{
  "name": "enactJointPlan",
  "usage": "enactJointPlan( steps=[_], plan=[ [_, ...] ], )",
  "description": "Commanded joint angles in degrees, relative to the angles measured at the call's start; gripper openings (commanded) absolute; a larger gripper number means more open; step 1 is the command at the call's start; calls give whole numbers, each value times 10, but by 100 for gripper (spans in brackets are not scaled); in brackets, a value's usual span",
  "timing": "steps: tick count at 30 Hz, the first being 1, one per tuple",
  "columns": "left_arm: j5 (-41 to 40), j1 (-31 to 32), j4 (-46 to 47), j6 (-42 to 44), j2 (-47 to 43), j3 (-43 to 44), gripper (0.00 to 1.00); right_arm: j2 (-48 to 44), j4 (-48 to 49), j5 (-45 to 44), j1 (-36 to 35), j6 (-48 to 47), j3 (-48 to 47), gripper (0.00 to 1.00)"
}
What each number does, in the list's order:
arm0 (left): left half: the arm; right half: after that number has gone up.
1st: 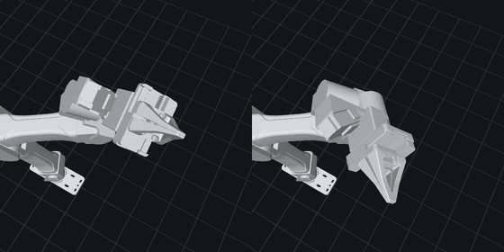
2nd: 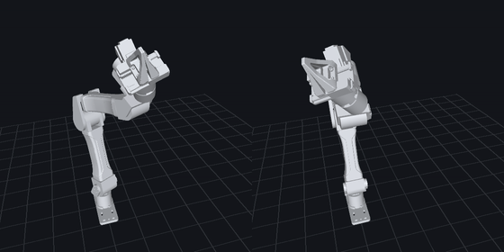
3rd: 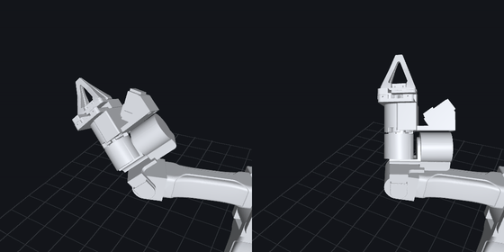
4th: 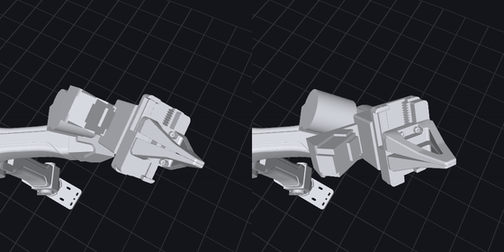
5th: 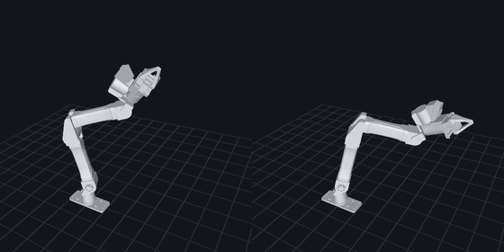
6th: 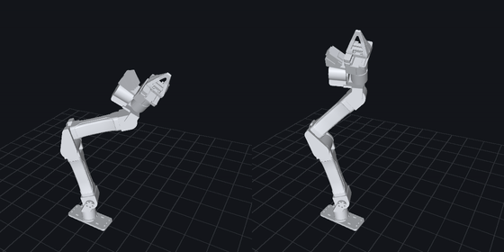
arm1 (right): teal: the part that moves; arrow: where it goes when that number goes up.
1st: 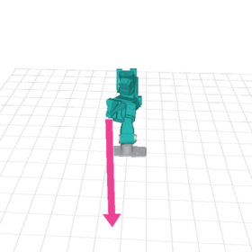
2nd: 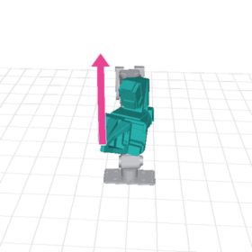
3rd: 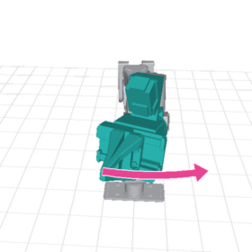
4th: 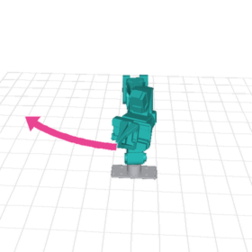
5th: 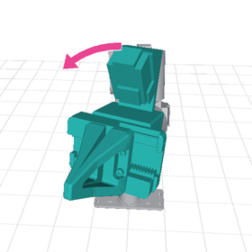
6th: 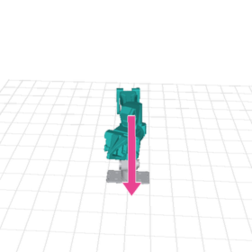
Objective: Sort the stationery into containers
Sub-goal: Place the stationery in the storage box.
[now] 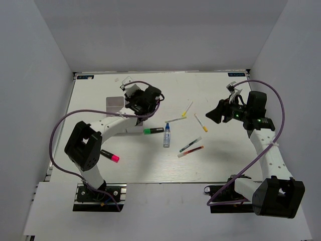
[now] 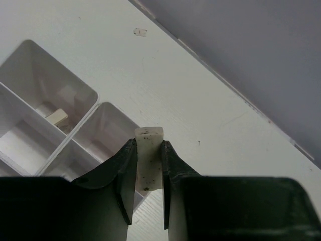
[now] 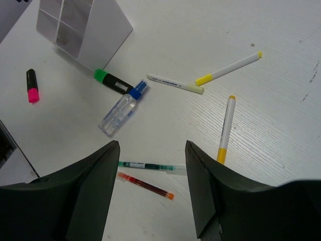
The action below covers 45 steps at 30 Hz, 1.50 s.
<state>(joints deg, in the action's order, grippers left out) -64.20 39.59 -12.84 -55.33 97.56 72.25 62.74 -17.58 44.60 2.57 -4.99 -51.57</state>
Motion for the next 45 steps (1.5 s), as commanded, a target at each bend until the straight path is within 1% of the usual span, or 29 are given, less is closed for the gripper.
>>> enactJointPlan(
  steps=[1,11,20,24,26,27,28,31,33,36,40,42,43,45],
  plan=[
    [-31,-15,18,-18,-4,11,0,0,15,22,5,-9,6,61],
    [-26,-45,35,-23,19,0,0,12,8,41,13,-12,4,61],
    [-19,-51,42,-39,31,-18,0,18,5,50,17,-11,4,61],
    [-14,-51,42,-39,31,-18,9,19,4,54,20,-11,4,61],
    [-14,-51,42,-39,36,-18,26,19,4,56,20,-12,3,61],
    [-14,-51,42,-39,36,-18,32,20,3,57,20,-12,3,62],
    [-14,-51,42,-39,36,-18,40,21,3,58,22,-12,2,63],
    [-14,-51,42,-39,41,-18,55,26,-2,60,21,-13,1,65],
    [-8,-51,42,-39,41,-18,55,26,-4,66,24,-15,0,65],
    [-8,-51,37,-44,36,-18,60,26,-5,66,24,-17,2,66],
    [-8,-37,32,-44,13,-18,60,26,-6,69,26,-19,-1,66],
    [12,-37,32,-38,-1,-18,60,26,-7,69,25,-25,0,66],
    [24,-37,11,-38,-17,-12,60,27,-2,68,26,-27,0,66],
    [68,-37,-4,-26,-35,-12,63,33,-1,72,24,-34,-1,68]
  ],
)
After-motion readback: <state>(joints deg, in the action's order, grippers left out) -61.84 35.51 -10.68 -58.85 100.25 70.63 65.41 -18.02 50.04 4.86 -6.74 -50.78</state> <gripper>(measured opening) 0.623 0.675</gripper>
